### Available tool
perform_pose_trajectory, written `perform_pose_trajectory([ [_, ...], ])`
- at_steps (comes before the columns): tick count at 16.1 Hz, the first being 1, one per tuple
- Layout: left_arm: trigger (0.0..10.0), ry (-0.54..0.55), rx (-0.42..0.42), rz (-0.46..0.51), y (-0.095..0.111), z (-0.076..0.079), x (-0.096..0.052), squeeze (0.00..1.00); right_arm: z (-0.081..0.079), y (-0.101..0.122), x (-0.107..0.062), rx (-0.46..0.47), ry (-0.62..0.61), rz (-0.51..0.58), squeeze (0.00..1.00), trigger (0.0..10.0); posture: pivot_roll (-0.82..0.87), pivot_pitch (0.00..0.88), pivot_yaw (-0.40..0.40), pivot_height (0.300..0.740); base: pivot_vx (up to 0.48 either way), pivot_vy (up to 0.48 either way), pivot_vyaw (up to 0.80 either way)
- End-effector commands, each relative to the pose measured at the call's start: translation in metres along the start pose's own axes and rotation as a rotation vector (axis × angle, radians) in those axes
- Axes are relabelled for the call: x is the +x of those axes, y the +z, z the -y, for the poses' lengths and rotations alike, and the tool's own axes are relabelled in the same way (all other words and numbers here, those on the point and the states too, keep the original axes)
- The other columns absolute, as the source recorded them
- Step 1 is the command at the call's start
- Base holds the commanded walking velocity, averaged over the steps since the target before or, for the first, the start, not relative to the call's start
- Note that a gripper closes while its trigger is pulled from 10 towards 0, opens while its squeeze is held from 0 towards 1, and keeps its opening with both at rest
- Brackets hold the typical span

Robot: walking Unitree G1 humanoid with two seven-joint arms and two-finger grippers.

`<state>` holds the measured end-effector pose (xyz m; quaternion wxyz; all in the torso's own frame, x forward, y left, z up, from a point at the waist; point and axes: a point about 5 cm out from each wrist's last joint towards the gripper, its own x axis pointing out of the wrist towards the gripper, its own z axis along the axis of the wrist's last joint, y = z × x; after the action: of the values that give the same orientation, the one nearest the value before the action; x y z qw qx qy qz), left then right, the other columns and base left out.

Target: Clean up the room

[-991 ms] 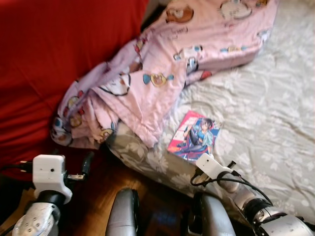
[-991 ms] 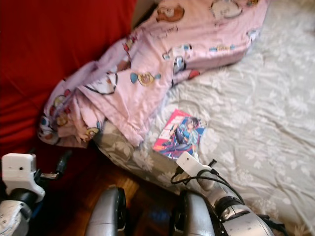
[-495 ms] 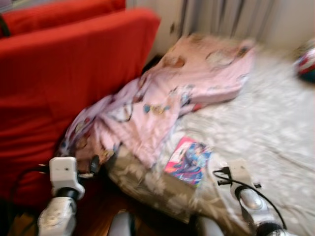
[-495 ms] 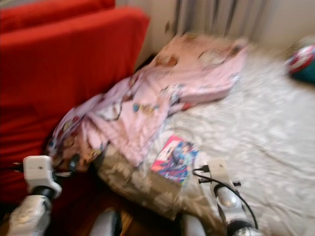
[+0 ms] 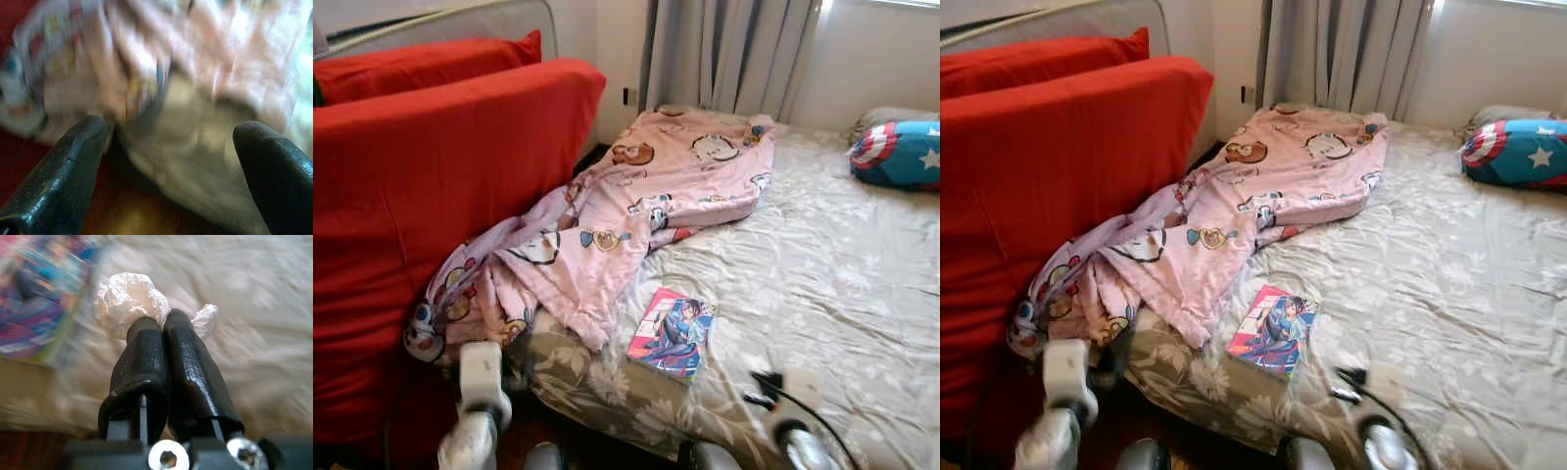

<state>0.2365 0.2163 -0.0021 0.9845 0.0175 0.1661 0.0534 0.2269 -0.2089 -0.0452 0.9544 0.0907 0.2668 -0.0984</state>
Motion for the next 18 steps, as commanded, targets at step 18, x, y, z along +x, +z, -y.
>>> perform_pose_trajectory([
  [18,10.0,0.041,0.001,-0.451,-0.083,0.005,-0.023,0.00,0.016,-0.063,-0.027,-0.091,-0.068,-0.339,0.00,10.0,-0.02,0.000,-0.047,0.740,0.000,0.000,0.00],
])
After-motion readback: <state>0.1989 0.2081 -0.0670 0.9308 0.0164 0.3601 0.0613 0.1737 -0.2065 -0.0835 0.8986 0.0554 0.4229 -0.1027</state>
